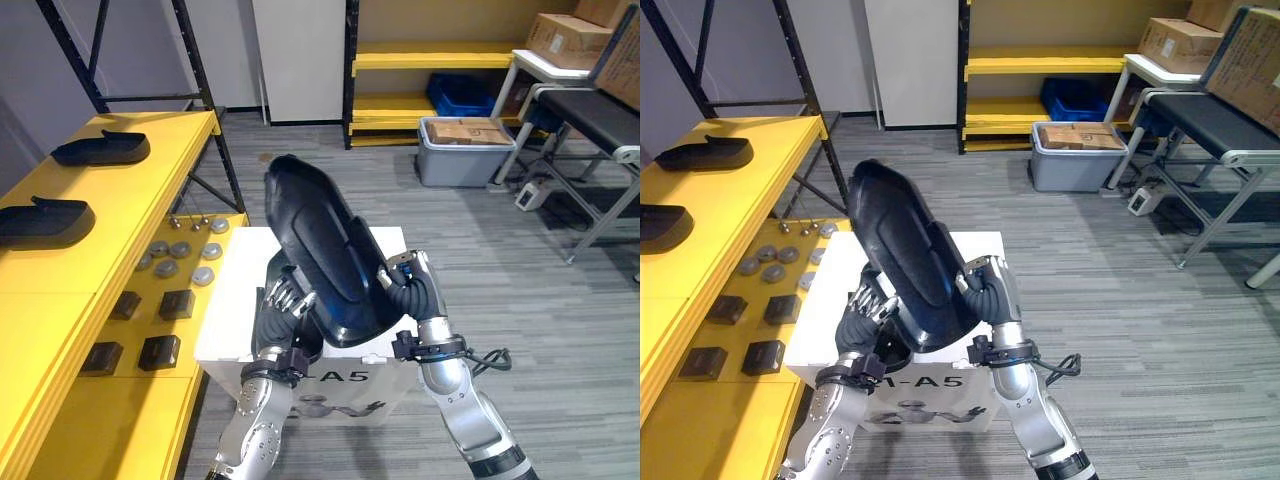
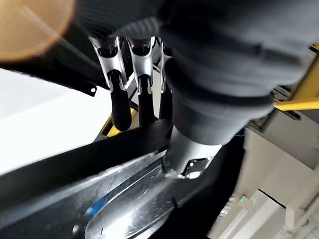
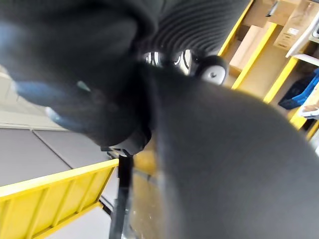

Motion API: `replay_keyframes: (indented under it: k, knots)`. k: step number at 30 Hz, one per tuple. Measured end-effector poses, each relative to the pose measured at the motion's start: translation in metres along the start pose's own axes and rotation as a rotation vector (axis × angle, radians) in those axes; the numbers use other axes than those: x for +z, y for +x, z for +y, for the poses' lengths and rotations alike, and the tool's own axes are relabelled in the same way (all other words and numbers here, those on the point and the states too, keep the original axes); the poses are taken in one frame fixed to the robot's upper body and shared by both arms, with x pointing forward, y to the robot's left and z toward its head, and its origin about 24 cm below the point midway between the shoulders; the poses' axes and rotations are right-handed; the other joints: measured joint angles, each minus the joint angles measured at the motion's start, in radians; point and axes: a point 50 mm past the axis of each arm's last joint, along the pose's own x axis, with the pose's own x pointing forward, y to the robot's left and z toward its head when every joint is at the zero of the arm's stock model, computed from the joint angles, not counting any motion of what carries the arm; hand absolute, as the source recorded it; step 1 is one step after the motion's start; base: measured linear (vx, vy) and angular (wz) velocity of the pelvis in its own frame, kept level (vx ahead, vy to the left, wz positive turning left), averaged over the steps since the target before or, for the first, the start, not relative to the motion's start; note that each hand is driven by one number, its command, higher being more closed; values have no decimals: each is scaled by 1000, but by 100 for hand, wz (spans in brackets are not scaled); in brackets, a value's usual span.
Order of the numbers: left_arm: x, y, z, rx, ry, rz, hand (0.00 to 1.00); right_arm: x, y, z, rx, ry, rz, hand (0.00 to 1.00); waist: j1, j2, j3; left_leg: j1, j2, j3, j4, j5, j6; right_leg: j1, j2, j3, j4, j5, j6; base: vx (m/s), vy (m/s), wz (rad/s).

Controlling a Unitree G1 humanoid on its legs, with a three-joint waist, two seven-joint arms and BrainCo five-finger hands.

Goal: Walk over and take plastic housings, then place them on the shelf

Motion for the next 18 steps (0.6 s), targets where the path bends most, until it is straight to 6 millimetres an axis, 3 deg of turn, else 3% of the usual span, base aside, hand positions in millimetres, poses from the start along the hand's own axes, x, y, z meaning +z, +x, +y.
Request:
replay_keyframes:
  k: [7, 8, 18]
  knots:
    - [-7, 0, -7, -31, -35, 53, 100, 3, -2, 6, 22, 14, -17, 100, -1, 1, -5, 0, 0, 4, 6, 0, 0, 0, -1, 2, 0, 1, 0, -34, 12, -3]
    - [-8, 0, -7, -32, -43, 58, 100, 4, -3, 7, 25, 18, -24, 0, -1, 1, -5, 0, 0, 8, 7, 0, 0, -1, -1, 3, -1, 1, 0, -46, 16, -6]
    - [-5, 2, -8, -38, 0, 44, 100, -1, -11, 10, 39, 153, 38, 0, -2, 0, -8, 0, -1, 9, 7, 2, 2, -2, -2, 2, -2, 1, 0, -10, 4, -1]
